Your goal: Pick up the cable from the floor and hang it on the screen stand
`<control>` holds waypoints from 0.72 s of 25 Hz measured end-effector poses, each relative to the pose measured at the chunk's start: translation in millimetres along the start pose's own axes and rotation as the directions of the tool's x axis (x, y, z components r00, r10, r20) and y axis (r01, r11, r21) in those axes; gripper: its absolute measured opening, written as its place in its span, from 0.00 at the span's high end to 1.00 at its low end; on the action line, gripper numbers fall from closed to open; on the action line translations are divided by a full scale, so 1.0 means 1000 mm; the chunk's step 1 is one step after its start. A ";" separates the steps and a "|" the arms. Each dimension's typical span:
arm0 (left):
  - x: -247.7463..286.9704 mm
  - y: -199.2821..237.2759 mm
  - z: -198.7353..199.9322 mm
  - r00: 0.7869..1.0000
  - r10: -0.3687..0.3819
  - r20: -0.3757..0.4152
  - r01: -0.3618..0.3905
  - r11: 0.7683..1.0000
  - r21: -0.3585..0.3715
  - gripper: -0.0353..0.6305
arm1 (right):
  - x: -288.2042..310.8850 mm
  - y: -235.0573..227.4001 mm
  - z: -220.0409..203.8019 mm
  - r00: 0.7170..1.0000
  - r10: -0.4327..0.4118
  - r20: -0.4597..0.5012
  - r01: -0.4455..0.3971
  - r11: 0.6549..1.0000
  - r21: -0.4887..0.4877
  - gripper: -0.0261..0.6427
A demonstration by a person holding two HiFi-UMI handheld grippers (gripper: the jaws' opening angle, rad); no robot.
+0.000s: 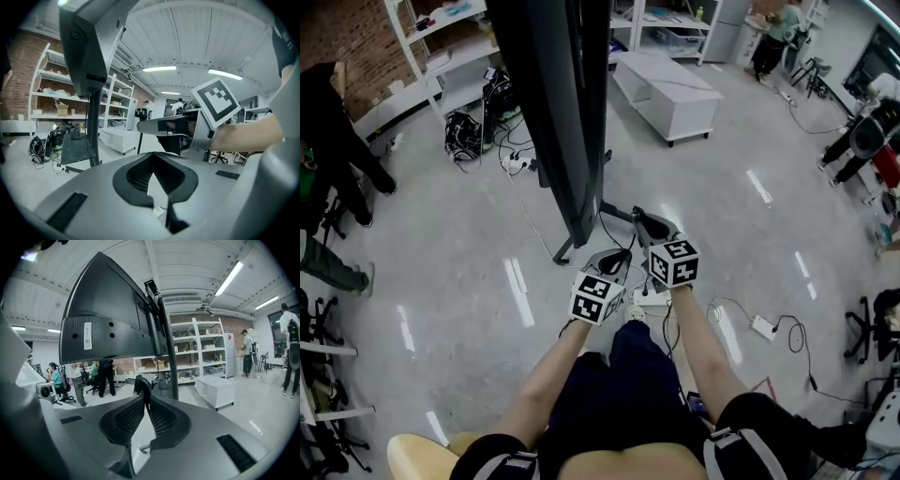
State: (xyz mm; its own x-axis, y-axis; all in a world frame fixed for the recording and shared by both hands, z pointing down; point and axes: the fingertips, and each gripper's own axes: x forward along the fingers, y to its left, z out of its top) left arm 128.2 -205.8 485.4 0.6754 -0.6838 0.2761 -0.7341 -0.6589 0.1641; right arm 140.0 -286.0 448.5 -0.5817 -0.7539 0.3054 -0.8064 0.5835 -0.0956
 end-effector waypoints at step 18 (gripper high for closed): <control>0.094 0.026 0.167 0.992 0.077 0.096 -0.077 0.997 -0.011 0.94 | 0.063 -0.039 0.261 0.914 0.375 0.155 -0.310 0.891 -0.331 0.88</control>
State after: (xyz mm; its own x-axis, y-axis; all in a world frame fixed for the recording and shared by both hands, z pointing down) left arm 183.9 -339.4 357.1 0.6202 -0.7596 0.1958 -0.7845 -0.6010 0.1529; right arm 106.8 -434.9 224.2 -0.8506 -0.5169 0.0963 -0.5035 0.8536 0.1337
